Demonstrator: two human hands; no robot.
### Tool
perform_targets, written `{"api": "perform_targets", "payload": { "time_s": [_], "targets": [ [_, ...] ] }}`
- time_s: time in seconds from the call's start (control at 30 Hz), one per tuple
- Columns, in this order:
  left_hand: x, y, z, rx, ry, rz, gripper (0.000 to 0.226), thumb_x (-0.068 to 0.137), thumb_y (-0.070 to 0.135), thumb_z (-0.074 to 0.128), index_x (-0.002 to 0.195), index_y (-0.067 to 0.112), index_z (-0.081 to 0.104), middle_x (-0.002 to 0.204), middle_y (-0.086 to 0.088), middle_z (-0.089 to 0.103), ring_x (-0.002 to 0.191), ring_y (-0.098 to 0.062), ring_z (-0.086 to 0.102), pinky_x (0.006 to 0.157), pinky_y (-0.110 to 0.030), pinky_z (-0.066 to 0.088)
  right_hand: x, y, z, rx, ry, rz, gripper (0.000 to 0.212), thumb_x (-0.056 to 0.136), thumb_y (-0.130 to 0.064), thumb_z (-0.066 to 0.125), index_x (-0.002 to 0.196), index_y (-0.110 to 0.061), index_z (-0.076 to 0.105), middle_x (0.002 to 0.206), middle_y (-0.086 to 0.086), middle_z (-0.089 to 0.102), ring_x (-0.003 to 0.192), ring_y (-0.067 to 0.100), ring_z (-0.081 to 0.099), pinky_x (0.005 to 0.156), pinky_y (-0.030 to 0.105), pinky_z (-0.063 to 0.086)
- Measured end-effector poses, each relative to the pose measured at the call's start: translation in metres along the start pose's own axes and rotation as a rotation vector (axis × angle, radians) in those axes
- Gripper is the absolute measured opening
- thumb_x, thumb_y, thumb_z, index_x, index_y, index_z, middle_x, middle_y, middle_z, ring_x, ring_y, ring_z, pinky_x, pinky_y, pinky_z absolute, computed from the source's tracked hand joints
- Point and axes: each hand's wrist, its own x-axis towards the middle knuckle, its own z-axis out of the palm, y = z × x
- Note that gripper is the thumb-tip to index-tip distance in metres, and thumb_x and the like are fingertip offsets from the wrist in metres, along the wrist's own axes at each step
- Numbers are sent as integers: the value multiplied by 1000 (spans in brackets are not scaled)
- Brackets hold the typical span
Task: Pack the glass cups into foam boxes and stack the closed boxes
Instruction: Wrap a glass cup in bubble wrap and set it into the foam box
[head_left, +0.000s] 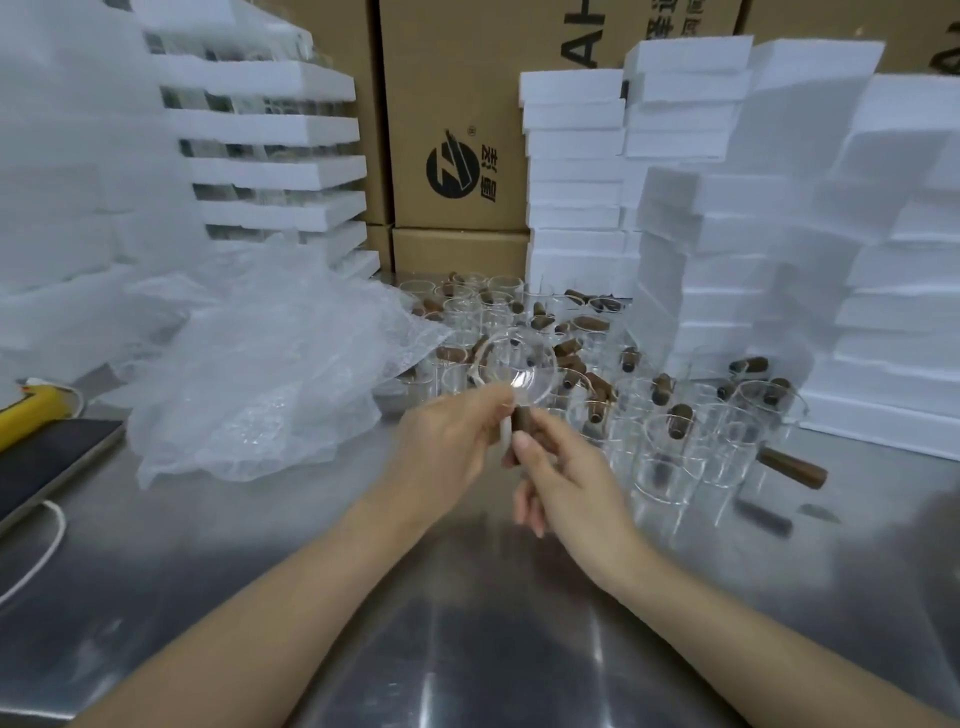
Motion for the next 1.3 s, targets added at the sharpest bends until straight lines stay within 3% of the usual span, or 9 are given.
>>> {"api": "perform_targets", "payload": {
  "time_s": [0.2,0.4,0.63,0.77,0.9,1.0,1.13,1.2,1.3],
  "targets": [
    [-9,17,36,-486,196,-438,38,92,10,52,117,23,26,82,6,57,70,-4,60,69,-7,44,7,3,3,172,77,2,16,99,-9,48,109,-6,61,62,3,56,43,10,49,39,21,40],
    [3,9,51,-632,181,-463,32,88,15,45,100,41,33,91,0,49,53,-27,50,43,-33,42,21,8,3,218,135,19,13,100,-13,49,101,-12,62,65,4,60,41,15,47,39,25,40],
    [3,12,49,-891,103,-529,19,91,20,51,86,29,35,77,3,49,33,-22,40,34,-26,36,22,11,-4,326,120,-25,14,96,-4,53,108,-8,59,66,8,61,44,10,51,43,19,43],
    [6,9,46,-929,40,-646,23,94,27,49,85,8,40,54,5,49,39,-16,46,43,-26,42,25,12,-10,508,45,6,29,89,-10,57,114,-2,47,67,2,66,51,11,57,50,19,45],
    [8,8,38,-906,-72,-721,19,86,32,53,90,18,65,78,7,67,68,-11,60,63,-21,50,20,7,-8,786,-144,111,25,92,-13,49,114,0,52,79,6,60,62,13,55,59,20,48],
    [10,9,32,-975,-146,-742,22,95,18,52,93,27,72,88,11,67,86,-13,58,80,-23,47,18,4,-7,937,-193,204,19,93,-12,44,102,-3,56,77,8,59,56,11,49,49,17,40],
    [13,14,24,-1087,-243,-859,18,91,23,57,99,22,73,102,-21,65,98,-23,60,102,-42,47,17,-2,-11,1119,-266,361,23,94,-16,39,92,-8,61,69,7,52,44,8,41,40,15,33],
    [14,15,22,-1146,-275,-887,26,82,31,63,99,17,75,111,-32,64,100,-24,66,97,-35,52,16,-2,-13,1159,-291,438,20,95,-19,38,91,-13,56,64,4,49,40,7,39,36,15,28],
    [14,16,23,-1135,-244,-852,17,85,24,63,91,16,77,101,-21,70,95,-20,68,93,-31,53,15,-2,-14,1118,-302,492,18,94,-23,38,89,-17,54,61,1,48,36,6,38,35,15,25]
  ]
}}
